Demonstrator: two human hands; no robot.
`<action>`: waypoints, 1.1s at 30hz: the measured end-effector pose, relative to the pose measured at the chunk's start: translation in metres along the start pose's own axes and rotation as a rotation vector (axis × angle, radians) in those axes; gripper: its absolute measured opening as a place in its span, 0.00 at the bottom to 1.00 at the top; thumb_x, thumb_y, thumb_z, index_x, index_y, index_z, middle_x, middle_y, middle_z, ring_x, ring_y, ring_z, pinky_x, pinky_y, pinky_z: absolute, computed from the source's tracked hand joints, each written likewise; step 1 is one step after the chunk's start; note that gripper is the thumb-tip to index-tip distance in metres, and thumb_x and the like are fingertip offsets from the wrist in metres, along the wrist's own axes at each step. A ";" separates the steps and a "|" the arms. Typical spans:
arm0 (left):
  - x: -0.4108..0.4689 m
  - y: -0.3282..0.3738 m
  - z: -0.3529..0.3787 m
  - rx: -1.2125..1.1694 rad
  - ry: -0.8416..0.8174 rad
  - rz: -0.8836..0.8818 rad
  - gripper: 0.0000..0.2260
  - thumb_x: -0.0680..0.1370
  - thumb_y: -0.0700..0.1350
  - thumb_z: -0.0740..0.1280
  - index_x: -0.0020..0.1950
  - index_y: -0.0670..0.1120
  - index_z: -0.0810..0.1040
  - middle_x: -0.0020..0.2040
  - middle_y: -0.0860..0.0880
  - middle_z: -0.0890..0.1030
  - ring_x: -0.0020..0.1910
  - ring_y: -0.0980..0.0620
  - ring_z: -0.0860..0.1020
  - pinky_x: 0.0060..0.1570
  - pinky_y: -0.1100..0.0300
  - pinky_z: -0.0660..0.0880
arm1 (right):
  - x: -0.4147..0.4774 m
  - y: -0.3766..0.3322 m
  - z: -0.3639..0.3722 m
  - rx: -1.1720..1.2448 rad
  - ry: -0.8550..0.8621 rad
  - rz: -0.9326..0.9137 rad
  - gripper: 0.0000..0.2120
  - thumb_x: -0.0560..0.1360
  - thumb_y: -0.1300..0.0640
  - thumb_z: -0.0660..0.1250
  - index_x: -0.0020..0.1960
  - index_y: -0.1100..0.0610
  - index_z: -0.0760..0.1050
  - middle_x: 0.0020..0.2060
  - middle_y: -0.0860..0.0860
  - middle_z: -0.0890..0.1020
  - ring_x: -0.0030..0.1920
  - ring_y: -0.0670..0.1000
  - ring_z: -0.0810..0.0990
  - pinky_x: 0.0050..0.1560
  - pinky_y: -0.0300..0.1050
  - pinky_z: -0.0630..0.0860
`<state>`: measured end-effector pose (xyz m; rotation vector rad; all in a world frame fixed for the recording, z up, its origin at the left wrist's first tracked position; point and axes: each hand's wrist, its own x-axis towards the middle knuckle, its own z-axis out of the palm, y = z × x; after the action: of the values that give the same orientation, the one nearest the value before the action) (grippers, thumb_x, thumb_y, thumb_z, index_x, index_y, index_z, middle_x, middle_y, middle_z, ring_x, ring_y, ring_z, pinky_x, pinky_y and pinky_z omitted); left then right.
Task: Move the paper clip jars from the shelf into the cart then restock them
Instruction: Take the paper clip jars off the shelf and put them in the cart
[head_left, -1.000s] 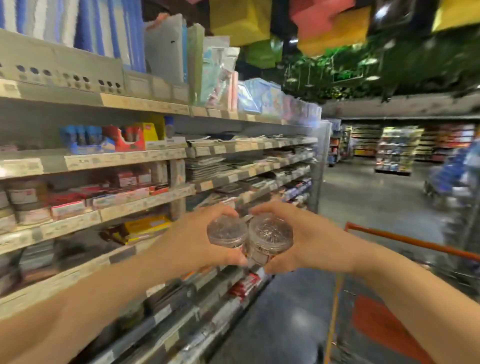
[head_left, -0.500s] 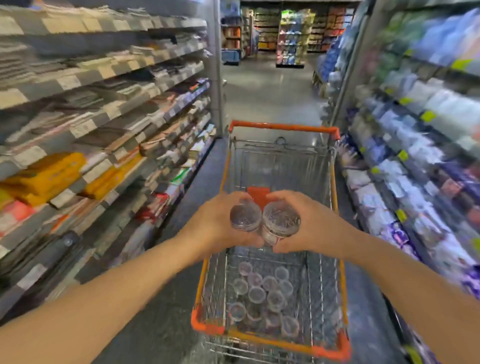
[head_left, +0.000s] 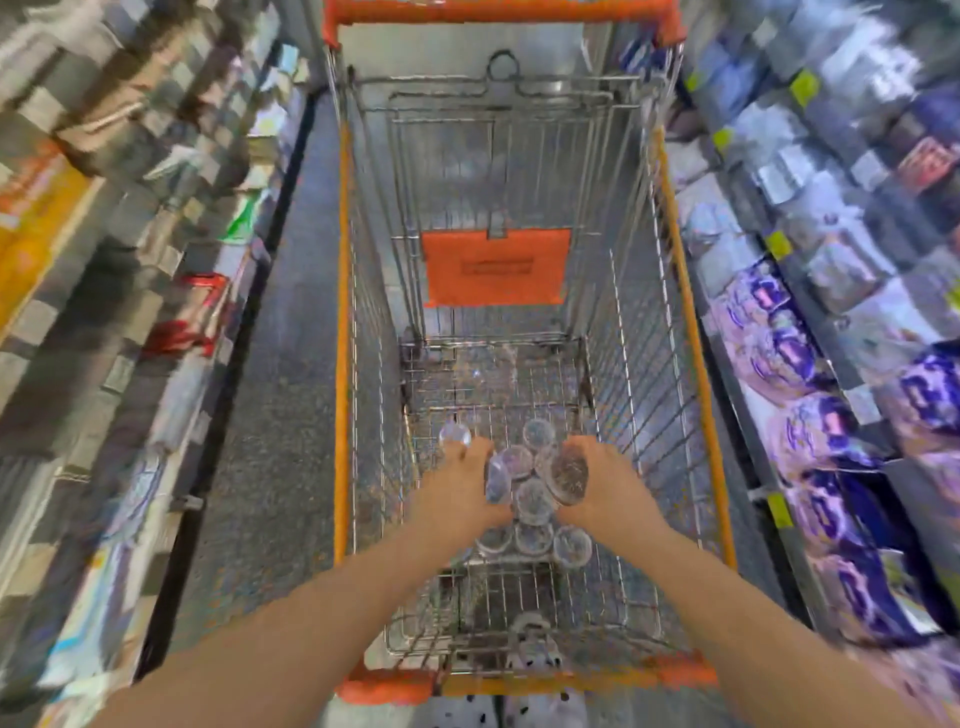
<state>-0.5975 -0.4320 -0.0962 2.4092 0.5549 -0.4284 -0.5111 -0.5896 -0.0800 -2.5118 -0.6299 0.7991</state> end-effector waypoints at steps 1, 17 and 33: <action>0.004 -0.009 0.015 -0.007 -0.018 -0.033 0.29 0.69 0.52 0.73 0.64 0.48 0.63 0.59 0.46 0.69 0.48 0.47 0.74 0.49 0.54 0.75 | 0.006 0.010 0.014 0.008 -0.033 0.062 0.30 0.67 0.56 0.74 0.65 0.53 0.65 0.58 0.51 0.71 0.57 0.52 0.73 0.56 0.44 0.72; 0.038 -0.084 0.181 0.239 -0.487 -0.069 0.32 0.71 0.50 0.72 0.69 0.47 0.59 0.65 0.44 0.66 0.57 0.41 0.75 0.50 0.49 0.75 | 0.056 0.105 0.182 -0.283 -0.569 0.052 0.25 0.72 0.57 0.65 0.66 0.57 0.60 0.60 0.57 0.68 0.59 0.59 0.73 0.53 0.55 0.76; 0.040 -0.095 0.189 0.088 -0.506 -0.054 0.34 0.69 0.54 0.73 0.69 0.46 0.63 0.64 0.45 0.72 0.60 0.45 0.73 0.58 0.51 0.72 | 0.053 0.114 0.186 -0.296 -0.578 0.043 0.34 0.69 0.60 0.71 0.71 0.55 0.60 0.64 0.53 0.67 0.63 0.55 0.69 0.62 0.49 0.71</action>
<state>-0.6409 -0.4724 -0.3033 2.2452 0.3767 -1.0640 -0.5547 -0.6052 -0.2994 -2.5493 -0.9376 1.5752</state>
